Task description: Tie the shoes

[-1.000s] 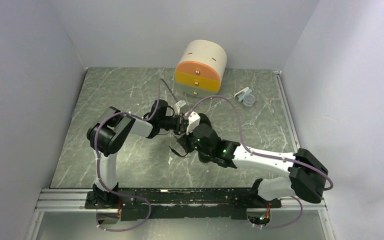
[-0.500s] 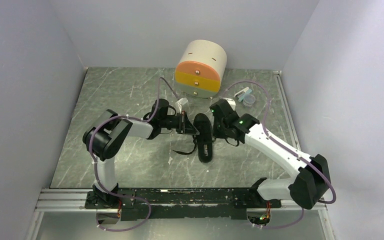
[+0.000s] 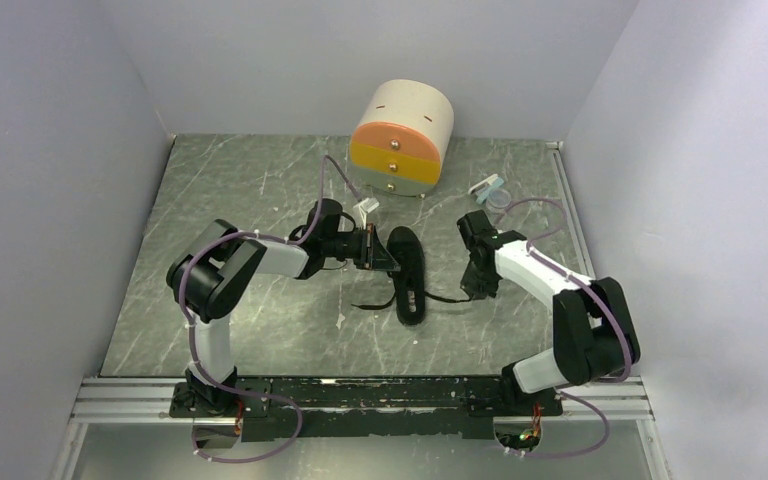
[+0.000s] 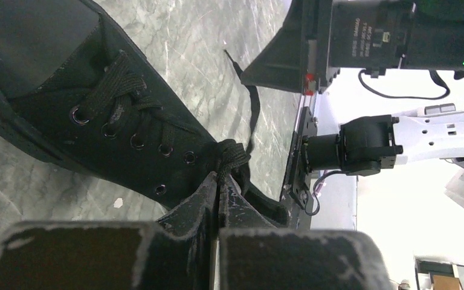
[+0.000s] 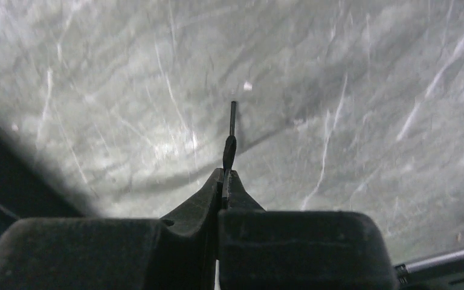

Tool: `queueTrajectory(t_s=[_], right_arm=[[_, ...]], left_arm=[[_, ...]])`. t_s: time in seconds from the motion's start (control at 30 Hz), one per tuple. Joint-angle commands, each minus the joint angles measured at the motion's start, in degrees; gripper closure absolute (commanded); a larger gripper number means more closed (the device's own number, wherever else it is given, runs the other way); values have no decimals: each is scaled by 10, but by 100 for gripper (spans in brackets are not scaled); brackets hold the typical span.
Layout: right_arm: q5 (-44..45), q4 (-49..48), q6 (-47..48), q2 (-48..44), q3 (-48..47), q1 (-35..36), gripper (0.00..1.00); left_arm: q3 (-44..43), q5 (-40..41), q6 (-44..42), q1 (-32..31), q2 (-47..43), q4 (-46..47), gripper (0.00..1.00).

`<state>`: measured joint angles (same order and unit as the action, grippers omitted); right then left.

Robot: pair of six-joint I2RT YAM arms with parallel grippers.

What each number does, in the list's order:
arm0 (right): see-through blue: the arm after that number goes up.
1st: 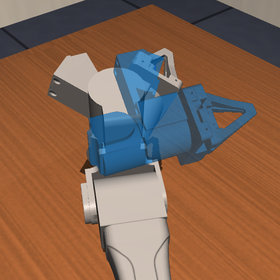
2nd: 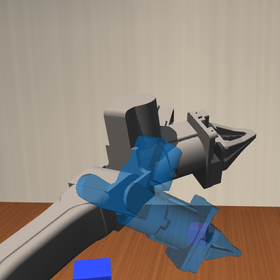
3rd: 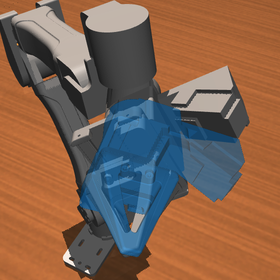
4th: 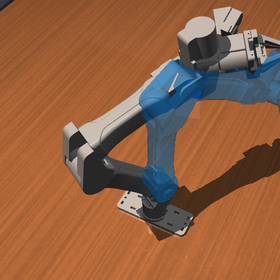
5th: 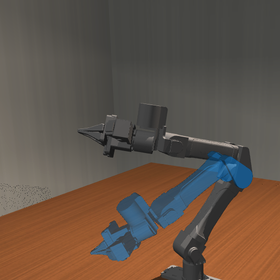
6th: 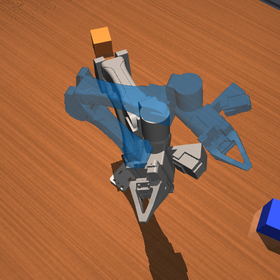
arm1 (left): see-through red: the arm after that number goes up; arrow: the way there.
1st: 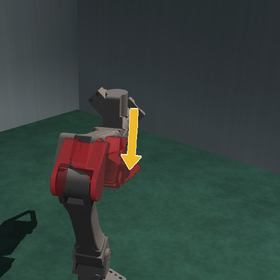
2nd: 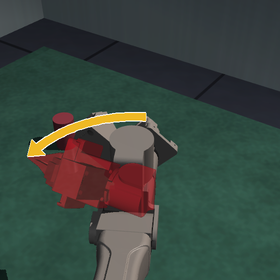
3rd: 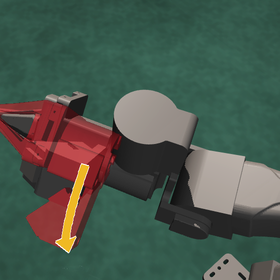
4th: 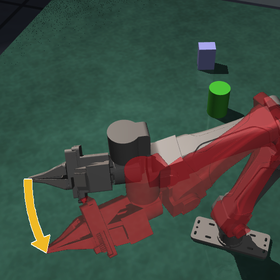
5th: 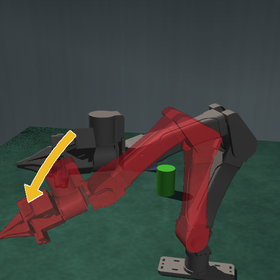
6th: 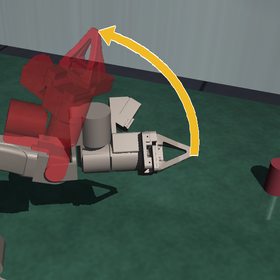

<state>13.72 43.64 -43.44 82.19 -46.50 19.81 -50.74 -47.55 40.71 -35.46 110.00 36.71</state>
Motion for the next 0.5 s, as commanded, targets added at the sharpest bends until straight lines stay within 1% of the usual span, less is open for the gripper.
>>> queueTrajectory(t_s=[0.0,0.03,0.07,0.1,0.13,0.2,0.3,0.33,0.37,0.4,0.43,0.47], right_arm=[[-23,-82,4,16,20,-45,100],[-53,-105,17,12,30,-58,98],[-90,-123,37,1,34,-64,87],[-112,-127,59,-14,30,-66,74],[-121,-123,89,-33,19,-65,65],[-152,-122,179,-75,-8,-65,56],[-283,-163,381,-125,-24,-59,51],[-287,-173,435,-131,-26,-34,51],[-271,-181,499,-130,-26,5,51],[-289,-183,570,-127,-26,37,50],[-335,-182,638,-124,-23,66,50],[-372,-187,698,-123,-15,73,50]], left_arm=[[-6,8,-10,-2,-11,7,95],[-4,8,-6,-2,-10,13,95],[-3,6,-1,-2,-9,19,95],[-3,3,2,-3,-7,22,95],[-2,2,4,-3,-9,22,95],[-1,3,-2,-3,-16,16,95],[0,0,-10,-3,-21,5,95],[1,-3,-10,-3,-21,5,95],[3,-5,-9,-3,-21,7,95],[4,-6,-7,-3,-21,9,95],[4,-7,-6,-3,-20,10,95],[3,-8,-7,-3,-20,10,95]])
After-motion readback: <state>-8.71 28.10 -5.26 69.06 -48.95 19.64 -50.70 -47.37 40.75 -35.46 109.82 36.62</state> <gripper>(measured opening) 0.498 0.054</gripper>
